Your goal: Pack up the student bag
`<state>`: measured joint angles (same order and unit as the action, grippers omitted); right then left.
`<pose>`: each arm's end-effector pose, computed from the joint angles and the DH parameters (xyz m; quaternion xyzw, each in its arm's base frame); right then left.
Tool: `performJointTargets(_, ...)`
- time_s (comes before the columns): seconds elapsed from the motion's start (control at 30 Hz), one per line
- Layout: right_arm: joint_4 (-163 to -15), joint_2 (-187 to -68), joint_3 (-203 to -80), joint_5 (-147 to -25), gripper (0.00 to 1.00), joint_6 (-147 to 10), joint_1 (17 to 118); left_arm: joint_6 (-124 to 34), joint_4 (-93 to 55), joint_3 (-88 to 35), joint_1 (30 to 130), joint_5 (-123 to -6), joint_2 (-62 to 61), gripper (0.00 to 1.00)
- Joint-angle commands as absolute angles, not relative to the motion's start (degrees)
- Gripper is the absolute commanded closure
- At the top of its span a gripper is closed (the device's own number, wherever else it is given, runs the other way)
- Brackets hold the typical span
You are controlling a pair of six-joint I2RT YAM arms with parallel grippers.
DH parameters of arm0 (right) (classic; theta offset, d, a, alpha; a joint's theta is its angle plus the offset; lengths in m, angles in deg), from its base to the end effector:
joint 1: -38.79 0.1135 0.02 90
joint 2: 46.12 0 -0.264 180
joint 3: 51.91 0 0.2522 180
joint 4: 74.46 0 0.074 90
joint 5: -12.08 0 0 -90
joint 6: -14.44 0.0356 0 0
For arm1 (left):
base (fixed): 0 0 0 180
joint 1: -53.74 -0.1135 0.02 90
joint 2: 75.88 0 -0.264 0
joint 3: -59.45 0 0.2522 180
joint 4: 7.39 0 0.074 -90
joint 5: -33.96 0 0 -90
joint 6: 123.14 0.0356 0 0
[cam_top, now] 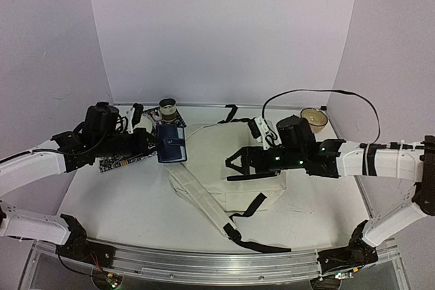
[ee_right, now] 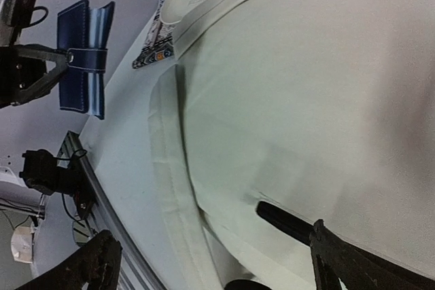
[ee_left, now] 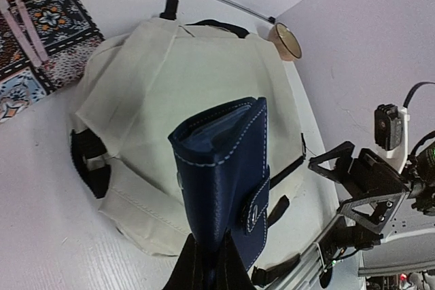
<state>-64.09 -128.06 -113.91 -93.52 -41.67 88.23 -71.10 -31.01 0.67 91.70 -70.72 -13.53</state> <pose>0.2053 0.2545 0.2709 -0.1892 0.7378 0.5027 0.4090 0.1881 -0.1582 0.2821 0.0666 0.8465 -0.4039 0.3404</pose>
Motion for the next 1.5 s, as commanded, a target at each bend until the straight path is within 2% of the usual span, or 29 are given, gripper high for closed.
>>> performJointTargets(0.0,-54.0,-131.6,-117.9,-97.7,0.03,-36.9,89.6,-70.2,-20.4,-2.5,94.7,-76.8,-10.7,0.97)
performJointTargets(0.43,-49.5,-138.0,-124.6,-101.5,0.05,-34.4,91.3,-69.6,-15.7,-6.7,100.8,-75.2,-2.0,0.95)
performJointTargets(0.63,-49.7,-137.9,-124.1,-101.3,0.15,-33.3,91.5,-69.9,-15.7,-7.3,101.3,-72.1,0.7,0.79)
performJointTargets(0.73,-51.0,-138.0,-124.2,-100.8,0.22,-33.2,91.5,-70.4,-15.7,-7.4,101.6,-70.0,2.0,0.71)
performJointTargets(0.8,-51.3,-138.2,-124.3,-100.9,0.3,-33.2,91.6,-70.6,-15.7,-7.5,101.9,-68.9,2.9,0.68)
performJointTargets(0.97,-51.6,-138.5,-124.2,-100.7,0.52,-33.4,91.5,-71.1,-15.6,-8.1,102.7,-67.4,4.8,0.68)
performJointTargets(1.07,-51.7,-138.9,-124.0,-100.2,0.59,-33.4,91.6,-71.4,-15.5,-8.7,103.6,-67.2,5.7,0.68)
performJointTargets(1.2,-53.4,-139.2,-124.0,-97.8,0.62,-34.0,91.6,-71.2,-15.6,-9.4,105.1,-66.4,6.3,0.68)
performJointTargets(1.33,-61.5,-138.4,-125.0,-91.5,0.6,-37.2,91.5,-71.5,-15.7,-9.2,105.3,-64.2,6.7,0.67)
performJointTargets(1.47,-66.8,-136.4,-123.9,-87.2,0.53,-40.5,91.5,-72.0,-19.5,-8.6,105.3,-59.0,5.4,0.59)
